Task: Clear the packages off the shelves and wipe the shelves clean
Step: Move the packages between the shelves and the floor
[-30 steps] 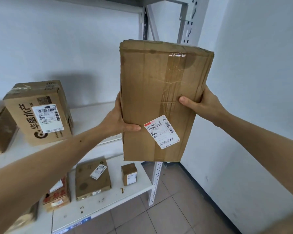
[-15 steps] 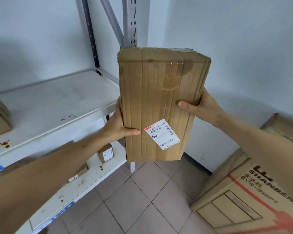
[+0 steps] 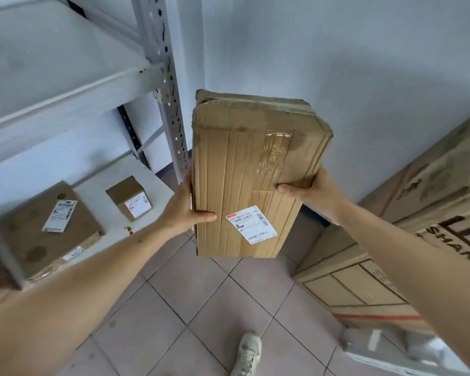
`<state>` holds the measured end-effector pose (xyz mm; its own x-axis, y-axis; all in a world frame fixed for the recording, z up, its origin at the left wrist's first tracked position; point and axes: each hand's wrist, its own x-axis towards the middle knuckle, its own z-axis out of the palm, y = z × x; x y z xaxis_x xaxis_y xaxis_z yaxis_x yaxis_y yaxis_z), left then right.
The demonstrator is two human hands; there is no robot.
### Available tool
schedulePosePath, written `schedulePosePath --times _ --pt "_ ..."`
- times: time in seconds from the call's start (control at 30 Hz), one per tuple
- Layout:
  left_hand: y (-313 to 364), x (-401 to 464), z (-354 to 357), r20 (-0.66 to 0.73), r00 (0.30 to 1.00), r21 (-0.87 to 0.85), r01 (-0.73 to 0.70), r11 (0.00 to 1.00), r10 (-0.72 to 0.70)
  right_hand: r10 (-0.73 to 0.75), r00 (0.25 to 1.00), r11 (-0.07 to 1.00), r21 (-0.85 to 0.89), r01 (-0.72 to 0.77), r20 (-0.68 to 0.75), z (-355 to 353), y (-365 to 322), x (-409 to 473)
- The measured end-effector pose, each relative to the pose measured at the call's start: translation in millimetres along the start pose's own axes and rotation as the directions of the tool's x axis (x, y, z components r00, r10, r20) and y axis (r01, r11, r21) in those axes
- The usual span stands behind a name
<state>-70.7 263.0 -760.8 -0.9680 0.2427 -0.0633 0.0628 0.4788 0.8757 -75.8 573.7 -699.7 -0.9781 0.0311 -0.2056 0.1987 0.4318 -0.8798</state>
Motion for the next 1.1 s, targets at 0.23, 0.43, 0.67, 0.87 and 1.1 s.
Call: schedulePosePath --times 0.23,0.43,0.67,0.87,1.1 --pt "-114 64 82 0.002 0.987 -0.123 0.159 0.98 -0.16 0.083 0.993 0.991 0.095 -0.092 0.087 32 125 81" --pt "-235 113 155 0.004 0.974 -0.144 0.225 0.964 -0.227 0.111 0.962 0.978 0.146 -0.15 0.249 74 254 162" --pt "-372 162 208 -0.014 0.969 -0.083 0.246 0.966 -0.248 0.122 0.967 0.979 0.131 -0.154 0.225 146 373 240" --pt "-463 198 237 -0.058 0.971 0.061 0.234 0.97 -0.23 0.157 0.977 0.978 0.111 -0.174 0.146 200 444 272" --pt "-510 214 254 -0.161 0.957 0.146 0.265 0.953 -0.242 0.069 0.996 0.99 0.123 -0.076 0.059 232 484 291"
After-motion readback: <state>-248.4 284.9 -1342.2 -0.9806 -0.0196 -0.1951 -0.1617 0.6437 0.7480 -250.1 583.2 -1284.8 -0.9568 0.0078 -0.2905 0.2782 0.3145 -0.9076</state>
